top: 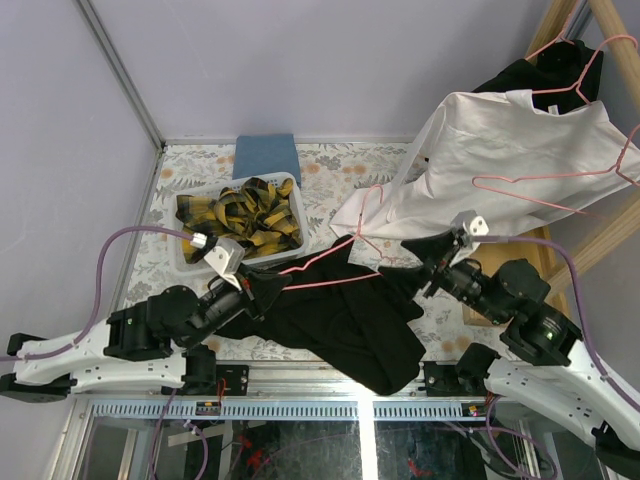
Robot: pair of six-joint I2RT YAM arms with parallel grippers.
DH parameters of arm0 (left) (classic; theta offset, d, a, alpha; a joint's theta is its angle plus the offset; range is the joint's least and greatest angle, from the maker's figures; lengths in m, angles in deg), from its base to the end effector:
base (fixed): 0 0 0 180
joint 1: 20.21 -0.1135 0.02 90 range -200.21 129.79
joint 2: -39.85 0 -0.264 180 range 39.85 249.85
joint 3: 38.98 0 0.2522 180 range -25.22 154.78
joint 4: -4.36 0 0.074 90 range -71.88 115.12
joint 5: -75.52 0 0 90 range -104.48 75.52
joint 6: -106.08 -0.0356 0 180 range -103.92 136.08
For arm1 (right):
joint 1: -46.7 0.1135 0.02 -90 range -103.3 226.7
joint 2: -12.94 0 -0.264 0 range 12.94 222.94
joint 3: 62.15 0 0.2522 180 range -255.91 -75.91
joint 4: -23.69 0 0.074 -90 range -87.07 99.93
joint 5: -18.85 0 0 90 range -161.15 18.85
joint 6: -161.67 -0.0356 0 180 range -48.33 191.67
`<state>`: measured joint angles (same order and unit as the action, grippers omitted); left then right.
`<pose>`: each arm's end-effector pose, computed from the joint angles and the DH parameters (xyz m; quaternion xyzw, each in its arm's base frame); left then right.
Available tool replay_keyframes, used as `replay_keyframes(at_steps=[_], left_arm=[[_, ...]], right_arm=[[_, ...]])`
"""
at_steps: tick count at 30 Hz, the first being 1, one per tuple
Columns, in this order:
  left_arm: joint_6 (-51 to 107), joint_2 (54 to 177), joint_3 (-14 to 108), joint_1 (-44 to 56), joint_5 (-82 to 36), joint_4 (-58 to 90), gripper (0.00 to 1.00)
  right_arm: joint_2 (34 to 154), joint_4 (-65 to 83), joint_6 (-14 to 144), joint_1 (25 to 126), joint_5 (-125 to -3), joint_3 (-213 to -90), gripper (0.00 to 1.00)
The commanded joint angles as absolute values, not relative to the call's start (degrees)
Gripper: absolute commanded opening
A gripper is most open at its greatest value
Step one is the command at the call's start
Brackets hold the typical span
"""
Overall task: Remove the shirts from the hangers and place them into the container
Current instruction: Place the hanger at the clothesline.
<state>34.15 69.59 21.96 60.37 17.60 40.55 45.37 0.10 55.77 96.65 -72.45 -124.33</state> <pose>0.0367 -0.1057 0.3660 0.2080 0.7026 -0.3597 0.5777 0.0811 0.0952 0.3920 -0.1875 0.6412 0.3980 0.6286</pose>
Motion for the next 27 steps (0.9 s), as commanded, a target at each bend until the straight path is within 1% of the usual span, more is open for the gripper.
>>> replay_keyframes(at_steps=[1, 2, 4, 7, 10, 16, 18, 23, 27], left_arm=[[27.0, 71.4, 24.3, 60.2, 21.8, 28.3, 0.00], [25.3, 71.7, 24.1, 60.2, 22.0, 25.4, 0.00], [22.0, 72.8, 24.3, 60.2, 22.6, 20.6, 0.00], [17.7, 75.7, 25.6, 60.2, 21.7, 15.1, 0.00], [15.9, 80.0, 28.3, 60.2, 20.3, 12.3, 0.00], [12.4, 86.9, 31.4, 58.7, 17.3, 3.9, 0.00], [12.7, 89.4, 32.5, 55.9, 13.0, 1.6, 0.00], [19.5, 98.1, 38.4, 42.3, -3.0, -0.7, 0.00], [21.0, 105.1, 42.3, 37.2, -12.6, -4.9, 0.00]], right_arm=[[41.3, -4.4, 60.2, 96.5, -57.6, -120.4, 0.84], [40.1, -5.4, 60.8, 96.6, -55.3, -119.2, 0.81], [37.3, -6.4, 61.1, 96.5, -52.2, -116.8, 0.79], [32.3, -6.1, 61.5, 96.6, -48.1, -112.9, 0.79], [28.3, -0.7, 59.4, 96.5, -43.9, -109.3, 0.80], [27.6, 3.7, 53.4, 96.6, -41.9, -104.4, 0.79], [28.4, 4.9, 52.4, 96.5, -40.6, -103.5, 0.79], [29.4, 7.4, 51.3, 96.6, -40.9, -100.8, 0.79], [30.2, 11.3, 49.4, 96.5, -40.5, -98.2, 0.79]])
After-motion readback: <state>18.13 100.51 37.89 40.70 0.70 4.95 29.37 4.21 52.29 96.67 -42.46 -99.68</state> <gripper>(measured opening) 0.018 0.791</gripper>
